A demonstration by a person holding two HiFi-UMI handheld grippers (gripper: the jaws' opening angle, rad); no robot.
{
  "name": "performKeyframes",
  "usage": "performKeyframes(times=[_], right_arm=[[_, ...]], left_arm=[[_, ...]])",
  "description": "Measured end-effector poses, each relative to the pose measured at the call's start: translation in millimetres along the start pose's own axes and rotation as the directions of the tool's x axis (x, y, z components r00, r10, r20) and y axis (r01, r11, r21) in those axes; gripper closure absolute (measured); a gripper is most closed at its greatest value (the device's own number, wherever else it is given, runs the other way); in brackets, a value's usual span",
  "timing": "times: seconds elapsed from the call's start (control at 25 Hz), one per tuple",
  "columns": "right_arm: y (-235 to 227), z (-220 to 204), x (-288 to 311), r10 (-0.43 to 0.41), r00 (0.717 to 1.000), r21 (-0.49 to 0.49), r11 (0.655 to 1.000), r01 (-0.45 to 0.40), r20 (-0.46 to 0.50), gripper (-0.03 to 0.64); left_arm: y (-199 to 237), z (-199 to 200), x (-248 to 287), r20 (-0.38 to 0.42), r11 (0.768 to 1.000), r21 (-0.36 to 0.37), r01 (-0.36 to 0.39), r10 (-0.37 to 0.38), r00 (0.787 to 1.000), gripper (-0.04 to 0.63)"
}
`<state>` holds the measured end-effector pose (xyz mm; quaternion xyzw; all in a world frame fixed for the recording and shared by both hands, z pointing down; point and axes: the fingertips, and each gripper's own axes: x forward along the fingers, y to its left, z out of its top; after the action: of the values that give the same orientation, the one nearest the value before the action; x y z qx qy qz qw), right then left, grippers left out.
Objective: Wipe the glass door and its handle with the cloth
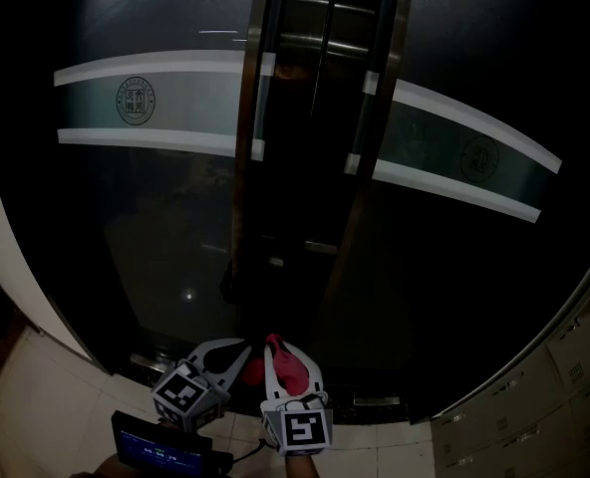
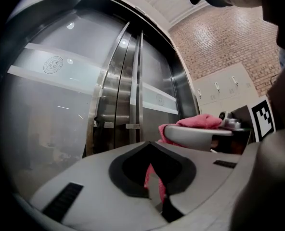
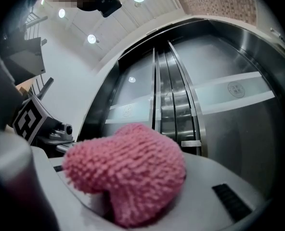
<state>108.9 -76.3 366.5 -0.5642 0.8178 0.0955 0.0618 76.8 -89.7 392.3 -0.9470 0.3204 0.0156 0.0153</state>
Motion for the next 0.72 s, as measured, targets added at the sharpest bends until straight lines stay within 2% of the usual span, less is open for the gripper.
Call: performKeyframes(times=[0.72], right_arm=[[9.2,4.3,1.8,0.047,0.999,-0.004,0.999,-0.047,0.021,0.571]], left_arm=[[5.6,1.8,-6.2,0.009,0.999,-0.002,-0.036,0.036,0.999,0.581]])
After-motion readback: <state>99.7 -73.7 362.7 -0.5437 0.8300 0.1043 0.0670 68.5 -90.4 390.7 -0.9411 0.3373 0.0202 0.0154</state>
